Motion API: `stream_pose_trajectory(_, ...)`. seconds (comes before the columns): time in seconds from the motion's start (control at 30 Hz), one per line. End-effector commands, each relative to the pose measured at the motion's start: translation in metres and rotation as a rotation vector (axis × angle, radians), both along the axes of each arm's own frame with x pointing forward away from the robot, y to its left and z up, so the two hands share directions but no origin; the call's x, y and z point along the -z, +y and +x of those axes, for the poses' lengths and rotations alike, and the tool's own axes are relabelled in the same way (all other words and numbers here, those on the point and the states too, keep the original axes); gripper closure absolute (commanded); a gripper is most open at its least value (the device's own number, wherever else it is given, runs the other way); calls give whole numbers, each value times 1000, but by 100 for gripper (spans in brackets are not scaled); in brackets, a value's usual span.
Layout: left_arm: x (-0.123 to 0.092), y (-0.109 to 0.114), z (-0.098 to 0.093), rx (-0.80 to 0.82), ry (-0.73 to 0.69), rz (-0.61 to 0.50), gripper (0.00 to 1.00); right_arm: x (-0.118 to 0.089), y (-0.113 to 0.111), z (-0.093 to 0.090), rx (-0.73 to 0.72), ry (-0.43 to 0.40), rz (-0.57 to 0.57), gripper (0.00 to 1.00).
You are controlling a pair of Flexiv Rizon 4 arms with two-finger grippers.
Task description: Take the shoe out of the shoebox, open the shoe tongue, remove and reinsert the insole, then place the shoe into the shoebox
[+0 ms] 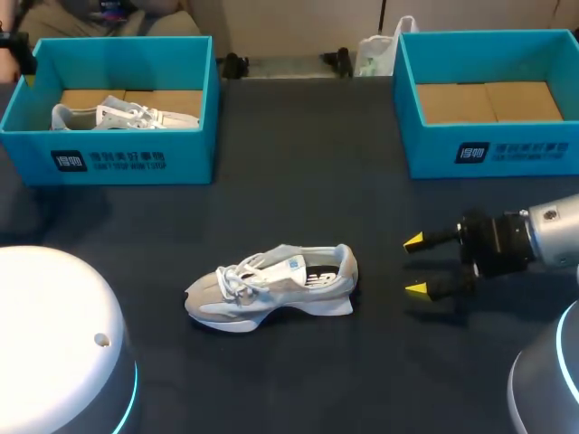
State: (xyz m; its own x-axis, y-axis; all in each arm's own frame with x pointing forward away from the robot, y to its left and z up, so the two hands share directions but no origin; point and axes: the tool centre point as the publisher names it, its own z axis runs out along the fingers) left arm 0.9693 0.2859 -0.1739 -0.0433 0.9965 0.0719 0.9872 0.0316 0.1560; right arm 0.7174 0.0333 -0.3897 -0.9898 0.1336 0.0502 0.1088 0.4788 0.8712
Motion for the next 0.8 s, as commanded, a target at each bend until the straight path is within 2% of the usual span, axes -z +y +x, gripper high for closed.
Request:
stream_pose_trajectory(0.03,0,0,-2,0,-3,3,0,2,14,0,-16,-9,-12,0)
stream_pose_trajectory(0.1,0,0,-2,0,-3,3,0,6,22,-2,-34,12,-7,0)
stream_pose_trajectory(0.53,0,0,-2,0,-3,3,0,6,22,-2,-34,12,-7,0)
stream_pose_trajectory(0.67,0,0,-2,0,-3,3,0,14,39,-2,-35,-2,4,0)
stream_pose_trajectory(0.8,0,0,-2,0,-3,3,0,19,46,3,-41,5,21,0)
